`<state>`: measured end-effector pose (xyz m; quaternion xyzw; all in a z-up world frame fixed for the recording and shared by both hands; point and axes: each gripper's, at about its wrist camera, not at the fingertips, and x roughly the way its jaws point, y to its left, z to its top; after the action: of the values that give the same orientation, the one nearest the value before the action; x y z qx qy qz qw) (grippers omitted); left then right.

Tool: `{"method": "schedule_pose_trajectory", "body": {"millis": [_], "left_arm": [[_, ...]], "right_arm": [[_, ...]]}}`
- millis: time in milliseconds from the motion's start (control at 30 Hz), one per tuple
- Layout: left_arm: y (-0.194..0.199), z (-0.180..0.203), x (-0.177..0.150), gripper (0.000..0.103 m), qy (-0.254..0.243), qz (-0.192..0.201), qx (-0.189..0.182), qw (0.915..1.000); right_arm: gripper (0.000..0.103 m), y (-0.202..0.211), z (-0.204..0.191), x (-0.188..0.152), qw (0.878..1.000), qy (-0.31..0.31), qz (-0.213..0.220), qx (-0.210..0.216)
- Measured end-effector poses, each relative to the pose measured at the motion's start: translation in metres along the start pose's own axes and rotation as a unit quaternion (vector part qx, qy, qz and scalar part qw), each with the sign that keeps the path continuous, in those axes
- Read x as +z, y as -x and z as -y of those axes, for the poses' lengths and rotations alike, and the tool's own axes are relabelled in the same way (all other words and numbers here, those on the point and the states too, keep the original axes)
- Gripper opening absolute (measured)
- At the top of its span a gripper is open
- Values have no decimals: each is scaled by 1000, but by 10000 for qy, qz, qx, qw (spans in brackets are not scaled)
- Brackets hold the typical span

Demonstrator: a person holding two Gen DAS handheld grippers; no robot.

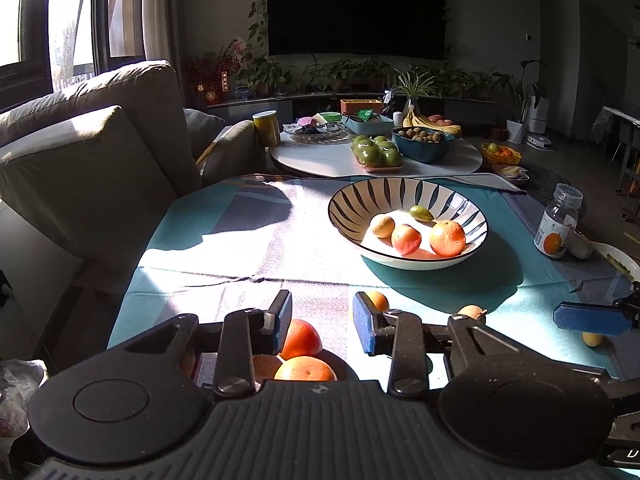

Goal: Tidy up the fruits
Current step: 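Withdraw both tools from the bowl toward the remaining fruits, then grasp the large orange with the left tool while the right tool grasps an orange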

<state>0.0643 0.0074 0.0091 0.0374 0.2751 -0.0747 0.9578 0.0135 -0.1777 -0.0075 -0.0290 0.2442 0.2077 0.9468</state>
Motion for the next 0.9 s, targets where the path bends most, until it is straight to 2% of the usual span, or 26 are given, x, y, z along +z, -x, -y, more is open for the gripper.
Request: {"method": "schedule_pose_trajectory", "body": {"millis": [200, 633, 900], "left_arm": [[11, -4, -8, 32, 52, 7, 32, 10000], [28, -20, -25, 34, 269, -17, 278, 9993], [24, -33, -37, 34, 447, -192, 398, 9980]], "right_arm": [[85, 10, -8, -4, 9990, -130, -57, 414], [85, 33, -39, -19, 9946, 279, 51, 993], [85, 26, -58, -31, 9865, 537, -274, 1523]]}}
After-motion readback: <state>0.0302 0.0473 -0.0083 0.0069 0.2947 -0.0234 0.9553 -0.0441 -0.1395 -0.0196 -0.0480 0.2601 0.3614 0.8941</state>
